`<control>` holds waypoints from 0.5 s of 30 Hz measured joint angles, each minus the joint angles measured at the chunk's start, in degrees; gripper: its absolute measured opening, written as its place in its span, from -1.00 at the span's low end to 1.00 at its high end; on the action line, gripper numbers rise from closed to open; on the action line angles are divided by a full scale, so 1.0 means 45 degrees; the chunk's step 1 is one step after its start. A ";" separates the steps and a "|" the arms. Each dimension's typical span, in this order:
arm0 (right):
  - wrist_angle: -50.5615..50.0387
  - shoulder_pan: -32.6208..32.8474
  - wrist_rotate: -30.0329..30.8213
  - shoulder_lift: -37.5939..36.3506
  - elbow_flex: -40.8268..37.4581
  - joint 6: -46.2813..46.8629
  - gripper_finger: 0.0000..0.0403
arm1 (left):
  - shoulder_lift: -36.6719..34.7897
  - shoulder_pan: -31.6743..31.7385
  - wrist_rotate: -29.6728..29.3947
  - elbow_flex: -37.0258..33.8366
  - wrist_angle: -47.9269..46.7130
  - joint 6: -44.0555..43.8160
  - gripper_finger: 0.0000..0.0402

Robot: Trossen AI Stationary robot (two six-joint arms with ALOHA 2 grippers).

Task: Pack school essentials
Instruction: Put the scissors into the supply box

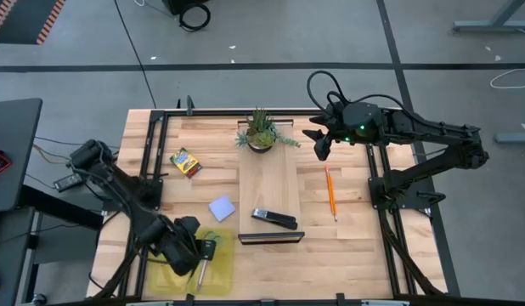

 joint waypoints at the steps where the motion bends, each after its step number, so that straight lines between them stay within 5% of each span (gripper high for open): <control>1: 0.0064 0.0000 -0.0005 0.0000 0.0000 0.0000 0.09 | 0.0281 0.0000 -0.0104 0.0215 -0.0235 -0.0045 -0.39; 15: 0.0088 0.0000 -0.0243 0.0000 0.0005 0.0087 0.09 | 0.2087 -0.0056 -0.0140 0.0769 -0.0052 -0.0807 -0.39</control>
